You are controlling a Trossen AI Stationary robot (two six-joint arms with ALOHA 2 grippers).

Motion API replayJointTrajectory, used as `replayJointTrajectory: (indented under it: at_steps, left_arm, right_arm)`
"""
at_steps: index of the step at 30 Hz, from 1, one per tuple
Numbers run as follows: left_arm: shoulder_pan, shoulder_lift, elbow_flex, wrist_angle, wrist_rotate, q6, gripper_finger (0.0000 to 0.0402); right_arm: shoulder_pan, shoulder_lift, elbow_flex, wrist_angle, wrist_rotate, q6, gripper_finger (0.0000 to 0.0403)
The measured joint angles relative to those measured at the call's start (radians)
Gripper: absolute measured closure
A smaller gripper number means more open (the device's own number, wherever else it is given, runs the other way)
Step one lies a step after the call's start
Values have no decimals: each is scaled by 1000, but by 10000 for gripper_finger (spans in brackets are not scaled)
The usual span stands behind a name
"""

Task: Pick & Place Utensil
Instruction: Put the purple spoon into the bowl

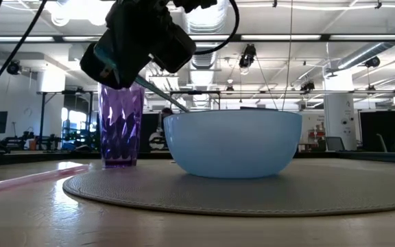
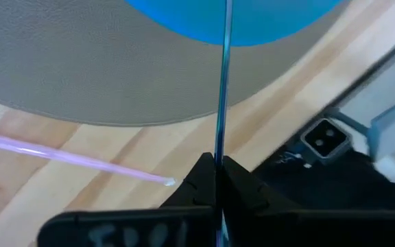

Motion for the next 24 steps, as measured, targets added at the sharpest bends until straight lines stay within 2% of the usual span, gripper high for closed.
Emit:
replayJointTrajectory:
  at_steps: [17,24]
  left_arm:
    - [75,3,-2,50,134,-110,399]
    - [89,5,-4,63,137,-137,397]
  right_arm:
    - [0,0,-2,1,0,19,242]
    - [0,0,-2,1,0,16,247]
